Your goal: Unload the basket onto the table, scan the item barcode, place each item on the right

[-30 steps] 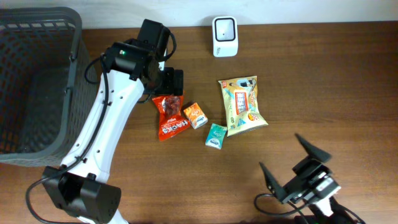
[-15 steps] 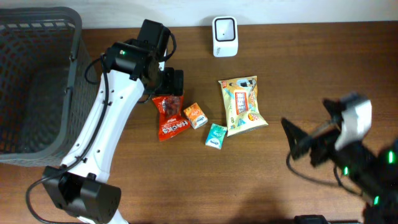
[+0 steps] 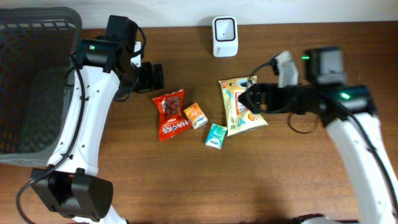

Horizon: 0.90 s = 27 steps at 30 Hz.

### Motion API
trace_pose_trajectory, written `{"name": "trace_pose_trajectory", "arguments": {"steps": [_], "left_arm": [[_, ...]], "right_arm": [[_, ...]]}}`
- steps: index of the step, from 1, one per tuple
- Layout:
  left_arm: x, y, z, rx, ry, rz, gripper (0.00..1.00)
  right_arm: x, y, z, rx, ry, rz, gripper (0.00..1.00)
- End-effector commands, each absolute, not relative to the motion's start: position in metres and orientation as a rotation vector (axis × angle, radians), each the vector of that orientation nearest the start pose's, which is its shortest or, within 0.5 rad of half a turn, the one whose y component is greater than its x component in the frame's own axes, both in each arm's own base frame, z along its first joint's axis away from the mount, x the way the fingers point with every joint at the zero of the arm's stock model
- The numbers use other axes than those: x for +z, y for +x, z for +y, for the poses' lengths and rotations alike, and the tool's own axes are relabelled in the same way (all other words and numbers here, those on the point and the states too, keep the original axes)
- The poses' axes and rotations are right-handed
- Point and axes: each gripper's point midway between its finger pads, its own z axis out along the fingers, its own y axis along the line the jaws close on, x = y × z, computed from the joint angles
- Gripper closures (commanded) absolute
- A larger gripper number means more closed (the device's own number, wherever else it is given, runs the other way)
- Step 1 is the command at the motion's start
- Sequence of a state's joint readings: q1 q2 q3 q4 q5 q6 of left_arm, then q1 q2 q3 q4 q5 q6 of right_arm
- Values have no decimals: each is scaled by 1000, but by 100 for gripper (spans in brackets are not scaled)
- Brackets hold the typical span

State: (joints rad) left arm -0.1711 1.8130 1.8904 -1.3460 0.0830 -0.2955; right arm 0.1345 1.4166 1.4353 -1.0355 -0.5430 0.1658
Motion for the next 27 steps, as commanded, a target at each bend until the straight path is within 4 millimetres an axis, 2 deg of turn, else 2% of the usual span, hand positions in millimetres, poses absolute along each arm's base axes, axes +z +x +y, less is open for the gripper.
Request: {"name": "trace_pose_trajectory", "arguments": {"steps": [1, 4, 7, 9, 10, 13, 15, 17, 21, 27], "left_arm": [[217, 389, -72, -131, -177, 2834, 1], [217, 389, -72, -131, -177, 2835, 1], [215, 387, -71, -128, -177, 2842, 1], [213, 386, -71, -126, -178, 2850, 1], [211, 385, -71, -124, -179, 2857, 1], [200, 381, -70, -115, -181, 2883, 1], [196, 379, -70, -112, -182, 2894, 1], [195, 379, -70, -111, -182, 2898, 1], [195, 384, -71, -116, -181, 2881, 1], [195, 382, -70, -115, -181, 2887, 1]], "right_arm": [[214, 349, 116, 408, -5, 2725, 1], [184, 367, 112, 271, 89, 2784, 2], [154, 390, 120, 285, 198, 2804, 2], [145, 401, 129, 339, 205, 2797, 19], [142, 406, 133, 362, 198, 2788, 24], [129, 423, 143, 364, 168, 2757, 27], [121, 428, 146, 310, 153, 2749, 37], [112, 432, 149, 224, 131, 2740, 42], [94, 437, 152, -7, 87, 2703, 42], [72, 440, 162, -122, 111, 2680, 44]]}}
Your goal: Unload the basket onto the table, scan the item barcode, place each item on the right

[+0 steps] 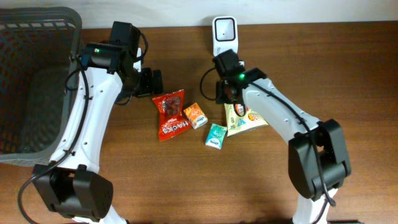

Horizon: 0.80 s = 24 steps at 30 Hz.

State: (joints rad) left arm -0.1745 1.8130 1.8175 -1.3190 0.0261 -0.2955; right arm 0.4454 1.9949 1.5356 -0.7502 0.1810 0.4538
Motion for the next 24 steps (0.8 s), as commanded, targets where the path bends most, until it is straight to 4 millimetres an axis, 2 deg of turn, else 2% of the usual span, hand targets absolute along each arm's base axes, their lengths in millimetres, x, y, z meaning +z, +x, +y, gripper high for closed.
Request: {"name": "trace_pose_trajectory", "arguments": {"steps": [1, 9, 15, 18, 24], "left_arm": [[195, 382, -70, -115, -181, 2887, 1], [195, 383, -65, -72, -187, 2880, 1], [195, 383, -65, -72, -187, 2880, 1], [195, 383, -65, -72, -187, 2882, 1], [194, 381, -65, -69, -186, 2888, 1]], "right_arm": [[70, 441, 162, -141, 110, 2674, 44], [43, 440, 164, -187, 91, 2709, 48], [33, 436, 179, -189, 27, 2716, 47], [21, 435, 174, -254, 24, 2721, 43], [18, 434, 170, -267, 31, 2728, 44]]}}
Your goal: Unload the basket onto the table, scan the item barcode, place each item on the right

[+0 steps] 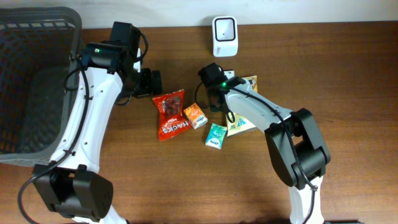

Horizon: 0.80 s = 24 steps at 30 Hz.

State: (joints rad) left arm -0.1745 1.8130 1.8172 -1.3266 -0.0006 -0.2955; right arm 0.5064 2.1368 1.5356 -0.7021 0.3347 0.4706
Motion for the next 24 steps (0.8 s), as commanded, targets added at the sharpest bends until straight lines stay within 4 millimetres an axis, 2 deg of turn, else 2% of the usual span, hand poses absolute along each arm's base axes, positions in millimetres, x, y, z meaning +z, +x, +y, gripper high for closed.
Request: {"name": "trace_pose_trajectory", "arguments": {"steps": [1, 4, 7, 11, 15, 17, 22, 24], "left_arm": [[194, 381, -65, -69, -186, 2889, 1], [194, 381, -65, -69, -186, 2889, 1], [194, 381, -65, -69, -186, 2889, 1], [194, 381, -65, -69, -186, 2890, 1], [193, 378, -64, -64, -187, 2904, 1], [193, 377, -64, -62, -188, 2908, 1], [193, 377, -64, -63, -187, 2907, 1], [193, 377, -64, -63, -187, 2906, 1]], "right_arm": [[18, 434, 169, -272, 31, 2727, 44], [15, 432, 161, -313, 111, 2712, 45], [12, 430, 160, -317, 107, 2718, 47], [-1, 425, 158, -315, 108, 2716, 46], [-2, 425, 157, -317, 107, 2718, 49], [-2, 424, 157, -318, 106, 2719, 58], [7, 422, 157, -326, 100, 2741, 94], [15, 421, 159, -320, 95, 2757, 96]]}}
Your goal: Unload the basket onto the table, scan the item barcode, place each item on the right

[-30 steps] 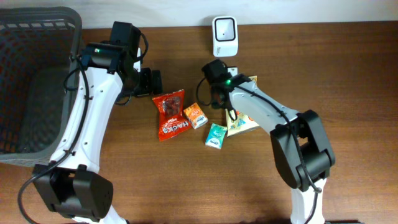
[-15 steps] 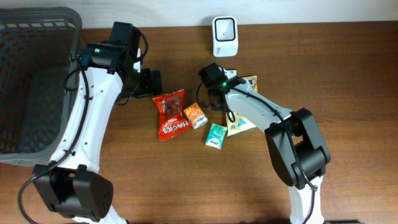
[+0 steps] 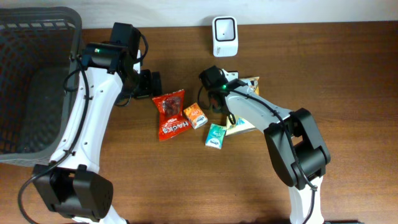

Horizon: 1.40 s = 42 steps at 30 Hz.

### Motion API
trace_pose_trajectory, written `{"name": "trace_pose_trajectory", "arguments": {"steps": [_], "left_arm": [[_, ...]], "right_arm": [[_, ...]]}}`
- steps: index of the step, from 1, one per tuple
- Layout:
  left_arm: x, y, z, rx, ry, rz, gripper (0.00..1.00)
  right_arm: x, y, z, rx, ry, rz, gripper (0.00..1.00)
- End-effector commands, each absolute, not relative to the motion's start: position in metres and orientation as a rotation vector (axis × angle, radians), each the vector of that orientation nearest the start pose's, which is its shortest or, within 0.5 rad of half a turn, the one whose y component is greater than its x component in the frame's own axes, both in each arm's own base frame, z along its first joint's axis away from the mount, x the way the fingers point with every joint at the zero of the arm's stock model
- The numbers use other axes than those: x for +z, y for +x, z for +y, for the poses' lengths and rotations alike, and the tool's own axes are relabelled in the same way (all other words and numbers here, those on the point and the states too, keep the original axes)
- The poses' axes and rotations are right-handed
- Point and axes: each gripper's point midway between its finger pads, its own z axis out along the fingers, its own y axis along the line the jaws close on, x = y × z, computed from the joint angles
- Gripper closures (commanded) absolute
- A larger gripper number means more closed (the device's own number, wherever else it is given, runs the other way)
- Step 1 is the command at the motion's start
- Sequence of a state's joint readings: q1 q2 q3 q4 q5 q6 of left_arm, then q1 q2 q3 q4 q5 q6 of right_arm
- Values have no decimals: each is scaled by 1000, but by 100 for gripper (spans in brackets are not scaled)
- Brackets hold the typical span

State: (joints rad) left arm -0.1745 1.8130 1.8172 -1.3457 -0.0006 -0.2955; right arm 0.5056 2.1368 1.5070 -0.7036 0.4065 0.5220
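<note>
The white barcode scanner (image 3: 224, 36) stands at the table's back edge. Below it lie a red snack bag (image 3: 171, 116), a small orange box (image 3: 195, 115), a teal packet (image 3: 216, 135) and a yellow snack bag (image 3: 244, 123), which is partly hidden under my right arm. My right gripper (image 3: 215, 102) points down between the orange box and the yellow bag; its fingers are hidden by the wrist. My left gripper (image 3: 153, 83) hovers just up and left of the red bag, holding nothing that I can see.
A large dark mesh basket (image 3: 34, 37) fills the left side of the table. The right arm's long white links (image 3: 273, 118) cross over the yellow bag towards the front of the table.
Almost nothing has changed. My right wrist sits a touch lower and further right over the yellow bag's left edge. The left arm and the items are where they were.
At first my right arm reached in from the right, its gripper on the yellow bag. Then the arm stood folded from the front with its wrist near the scanner. Later the wrist was lower, beside the orange box, and it stays there. The left arm barely moved.
</note>
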Motion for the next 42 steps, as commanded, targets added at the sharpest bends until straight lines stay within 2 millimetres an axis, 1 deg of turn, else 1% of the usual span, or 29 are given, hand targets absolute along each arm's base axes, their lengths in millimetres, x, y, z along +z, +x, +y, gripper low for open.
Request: {"name": "trace_pose_trajectory", "arguments": {"steps": [1, 4, 6, 8, 9, 10, 12, 15, 16, 20, 22, 24, 26, 29, 31, 34, 35, 37, 39, 40, 41, 42], "left_arm": [[193, 377, -64, -62, -188, 2906, 1], [193, 377, -64, -58, -189, 2905, 1], [193, 377, -63, -57, -188, 2906, 1], [193, 377, -63, -58, -188, 2905, 1], [193, 377, -63, -58, -189, 2905, 1], [193, 378, -64, -58, -188, 2904, 1], [193, 378, -64, -58, -188, 2903, 1], [193, 378, -64, -58, -188, 2903, 1], [193, 378, -64, -59, -188, 2903, 1], [193, 378, -64, -59, -188, 2904, 1], [193, 378, -64, -59, -188, 2904, 1], [193, 378, -64, -58, -188, 2903, 1], [193, 378, -64, -59, -188, 2903, 1], [193, 378, -64, -59, -188, 2903, 1], [193, 377, -64, -58, -188, 2905, 1], [193, 377, -63, -58, -188, 2907, 1], [193, 377, -63, -58, -188, 2907, 1], [193, 375, -63, -56, -188, 2913, 1], [192, 374, -63, -54, -189, 2918, 1], [192, 374, -63, -54, -189, 2918, 1], [192, 374, -63, -53, -189, 2920, 1], [192, 374, -63, -53, -189, 2920, 1]], "right_arm": [[18, 421, 162, -302, 93, 2769, 96], [27, 420, 171, -241, 86, 2801, 96], [41, 420, 178, -185, 84, 2826, 96], [67, 421, 184, -120, 91, 2840, 96], [84, 422, 187, -67, 99, 2848, 96], [97, 422, 191, -12, 102, 2853, 96], [112, 421, 203, 127, 84, 2868, 96], [119, 415, 228, 410, -37, 2906, 96], [119, 409, 239, 564, -88, 2928, 96], [129, 404, 252, 864, -98, 2933, 96], [142, 403, 258, 1060, -163, 2884, 96], [148, 401, 260, 1159, -167, 2869, 96], [151, 399, 261, 1214, -166, 2860, 96], [149, 398, 261, 1217, -163, 2866, 96], [140, 394, 260, 1216, -136, 2891, 96], [114, 393, 254, 1227, 7, 2930, 96], [101, 393, 249, 1231, 93, 2943, 96], [80, 396, 235, 1231, 226, 2946, 96], [62, 402, 211, 1153, 320, 2950, 96], [56, 404, 198, 1095, 366, 2959, 96], [53, 408, 180, 1038, 425, 2963, 96], [54, 412, 171, 1028, 434, 2949, 96]]}}
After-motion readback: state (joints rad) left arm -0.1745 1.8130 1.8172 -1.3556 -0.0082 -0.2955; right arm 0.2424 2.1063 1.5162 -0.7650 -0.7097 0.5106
